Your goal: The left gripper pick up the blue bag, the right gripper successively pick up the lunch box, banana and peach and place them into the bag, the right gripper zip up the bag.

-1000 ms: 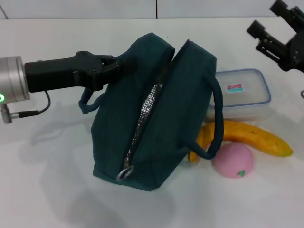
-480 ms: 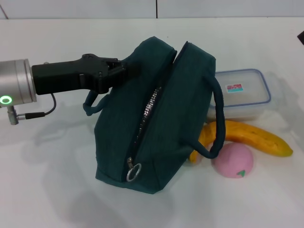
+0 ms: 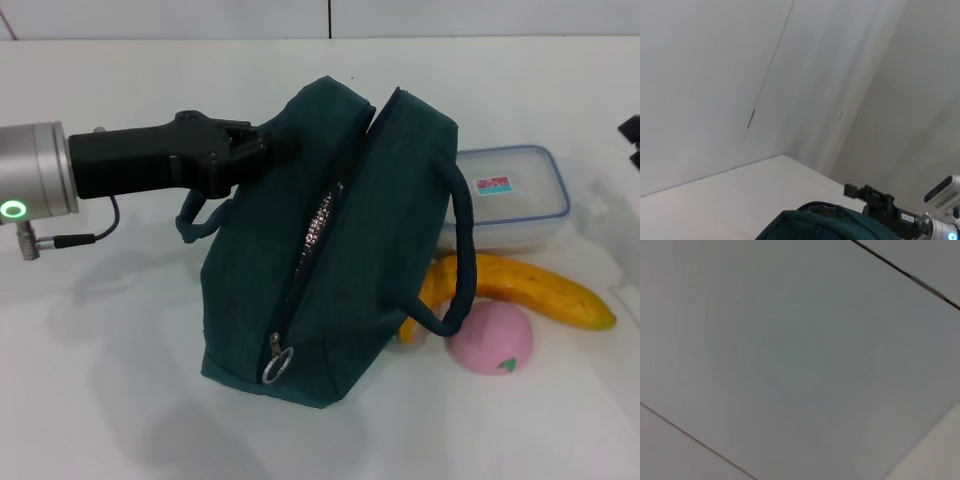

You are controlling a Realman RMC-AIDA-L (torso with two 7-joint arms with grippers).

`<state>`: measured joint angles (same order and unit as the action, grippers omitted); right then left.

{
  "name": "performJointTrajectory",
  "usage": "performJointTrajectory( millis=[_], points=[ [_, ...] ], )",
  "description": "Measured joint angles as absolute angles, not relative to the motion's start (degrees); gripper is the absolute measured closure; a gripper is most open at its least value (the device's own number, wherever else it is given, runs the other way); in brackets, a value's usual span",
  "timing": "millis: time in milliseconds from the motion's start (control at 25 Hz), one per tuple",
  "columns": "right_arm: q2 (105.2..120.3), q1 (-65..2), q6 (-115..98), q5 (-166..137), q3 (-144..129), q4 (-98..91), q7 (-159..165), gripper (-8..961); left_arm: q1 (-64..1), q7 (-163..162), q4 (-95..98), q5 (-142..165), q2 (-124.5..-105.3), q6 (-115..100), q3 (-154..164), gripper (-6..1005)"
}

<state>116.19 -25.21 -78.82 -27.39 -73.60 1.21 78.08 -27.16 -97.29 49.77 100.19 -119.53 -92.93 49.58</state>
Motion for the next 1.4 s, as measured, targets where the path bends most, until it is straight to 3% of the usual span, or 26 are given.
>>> performJointTrajectory(
  millis=[1400],
  points=[
    [116.19,-30.4,-71.2,-36.9,-74.5,0.8,103.8,115,-28.5,-94.1,50.3,99.8,-119.53,-93.1,56.1,956]
  ],
)
